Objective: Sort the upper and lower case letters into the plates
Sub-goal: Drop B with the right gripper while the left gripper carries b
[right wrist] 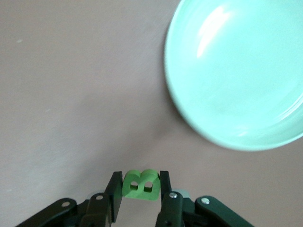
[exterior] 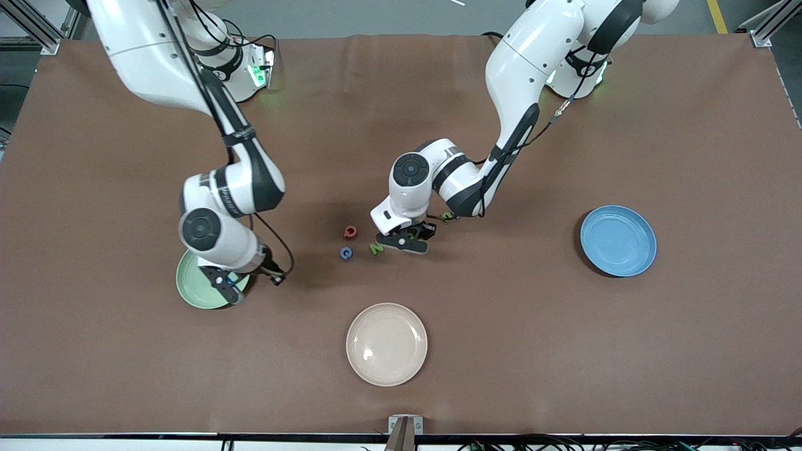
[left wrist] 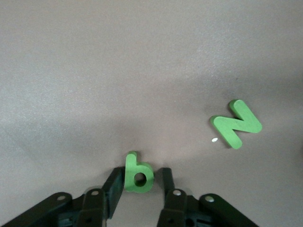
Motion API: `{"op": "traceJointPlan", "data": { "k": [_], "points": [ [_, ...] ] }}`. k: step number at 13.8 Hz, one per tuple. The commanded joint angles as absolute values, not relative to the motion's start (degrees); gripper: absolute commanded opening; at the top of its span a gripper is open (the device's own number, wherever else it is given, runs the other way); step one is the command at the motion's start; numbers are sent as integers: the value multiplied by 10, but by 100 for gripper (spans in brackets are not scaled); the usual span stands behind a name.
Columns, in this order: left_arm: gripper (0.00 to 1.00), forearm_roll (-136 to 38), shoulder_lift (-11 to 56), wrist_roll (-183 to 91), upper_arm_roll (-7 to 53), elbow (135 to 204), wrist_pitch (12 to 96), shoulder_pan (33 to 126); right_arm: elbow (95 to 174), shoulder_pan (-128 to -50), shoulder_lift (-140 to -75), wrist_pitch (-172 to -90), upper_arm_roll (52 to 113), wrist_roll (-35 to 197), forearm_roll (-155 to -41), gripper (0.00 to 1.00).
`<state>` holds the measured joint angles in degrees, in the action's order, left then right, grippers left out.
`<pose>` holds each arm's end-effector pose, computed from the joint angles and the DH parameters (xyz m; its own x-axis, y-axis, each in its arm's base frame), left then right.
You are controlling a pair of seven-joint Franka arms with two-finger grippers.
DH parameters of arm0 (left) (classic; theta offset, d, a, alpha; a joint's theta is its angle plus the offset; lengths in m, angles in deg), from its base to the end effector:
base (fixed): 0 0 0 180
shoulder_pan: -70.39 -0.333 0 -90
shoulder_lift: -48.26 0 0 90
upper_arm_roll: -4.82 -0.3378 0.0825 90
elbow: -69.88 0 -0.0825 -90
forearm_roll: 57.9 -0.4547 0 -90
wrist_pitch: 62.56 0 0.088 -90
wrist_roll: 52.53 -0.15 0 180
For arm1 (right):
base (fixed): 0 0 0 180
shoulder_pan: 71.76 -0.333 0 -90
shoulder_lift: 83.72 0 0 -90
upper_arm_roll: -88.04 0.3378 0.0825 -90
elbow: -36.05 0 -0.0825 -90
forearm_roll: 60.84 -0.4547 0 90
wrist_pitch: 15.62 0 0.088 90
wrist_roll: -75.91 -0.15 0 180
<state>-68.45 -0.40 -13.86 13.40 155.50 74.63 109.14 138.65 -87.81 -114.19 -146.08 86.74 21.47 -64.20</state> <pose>0.5491 -0.5663 0.0960 0.9722 -0.2257 0.0616 -0.2275 -0.9735 0.0226 0.6876 0.1850 0.1783 0.7445 -0.6655 -0.0521 -0.6656 -0.7461 0.0190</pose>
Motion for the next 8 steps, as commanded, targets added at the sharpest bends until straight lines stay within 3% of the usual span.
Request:
{"op": "traceJointPlan", "data": {
  "k": [1,4,8],
  "points": [
    [29,-696,-20,-132,122,1549,760,1099,1482,-822,-1087,-1510,879,319,-637,0],
    [18,-696,-20,-132,122,1549,760,1099,1542,-763,-1078,-1561,880,435,-639,1],
    [13,-696,-11,-132,122,1549,759,1097,1596,-750,-1080,-1623,883,467,-644,1]
  ]
}}
